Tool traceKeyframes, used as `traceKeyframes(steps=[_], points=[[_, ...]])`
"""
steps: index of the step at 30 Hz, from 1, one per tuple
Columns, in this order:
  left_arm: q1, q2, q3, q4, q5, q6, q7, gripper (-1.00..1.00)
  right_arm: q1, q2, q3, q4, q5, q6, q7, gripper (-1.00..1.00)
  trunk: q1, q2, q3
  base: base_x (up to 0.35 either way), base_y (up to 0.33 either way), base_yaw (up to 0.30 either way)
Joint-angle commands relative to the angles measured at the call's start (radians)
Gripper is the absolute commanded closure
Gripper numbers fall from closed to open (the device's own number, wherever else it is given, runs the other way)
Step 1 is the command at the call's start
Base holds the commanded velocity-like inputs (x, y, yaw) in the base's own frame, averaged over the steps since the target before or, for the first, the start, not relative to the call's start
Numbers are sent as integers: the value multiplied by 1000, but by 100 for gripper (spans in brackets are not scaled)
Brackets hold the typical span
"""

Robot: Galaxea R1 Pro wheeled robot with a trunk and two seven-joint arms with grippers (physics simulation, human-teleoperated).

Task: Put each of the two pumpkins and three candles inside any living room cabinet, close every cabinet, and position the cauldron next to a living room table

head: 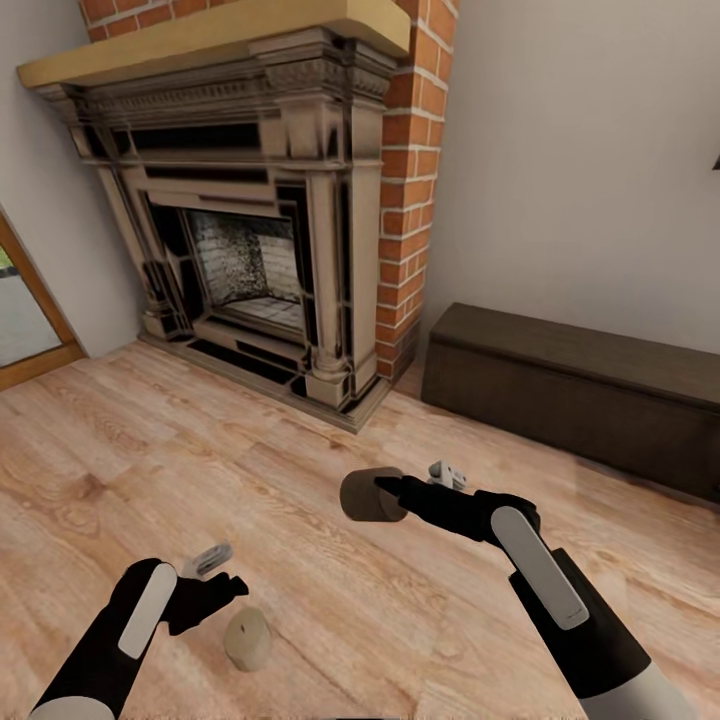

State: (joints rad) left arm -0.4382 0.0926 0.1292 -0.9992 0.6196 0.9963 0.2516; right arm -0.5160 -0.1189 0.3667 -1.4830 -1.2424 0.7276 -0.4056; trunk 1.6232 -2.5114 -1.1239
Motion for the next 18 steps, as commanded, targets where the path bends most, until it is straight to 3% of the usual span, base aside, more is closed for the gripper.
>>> traceKeyframes(steps=[1,18], points=[[0,1,-1,-1,11,3,9,-100,-1,-1,1,-1,-13,-2,-12,100,0,-1,-5,0,0,0],[-1,13,-1,0,10,-2,11,-100,-1,-1,0,16,-10,-2,-12,100,8,-5,-71,0,0,0]])
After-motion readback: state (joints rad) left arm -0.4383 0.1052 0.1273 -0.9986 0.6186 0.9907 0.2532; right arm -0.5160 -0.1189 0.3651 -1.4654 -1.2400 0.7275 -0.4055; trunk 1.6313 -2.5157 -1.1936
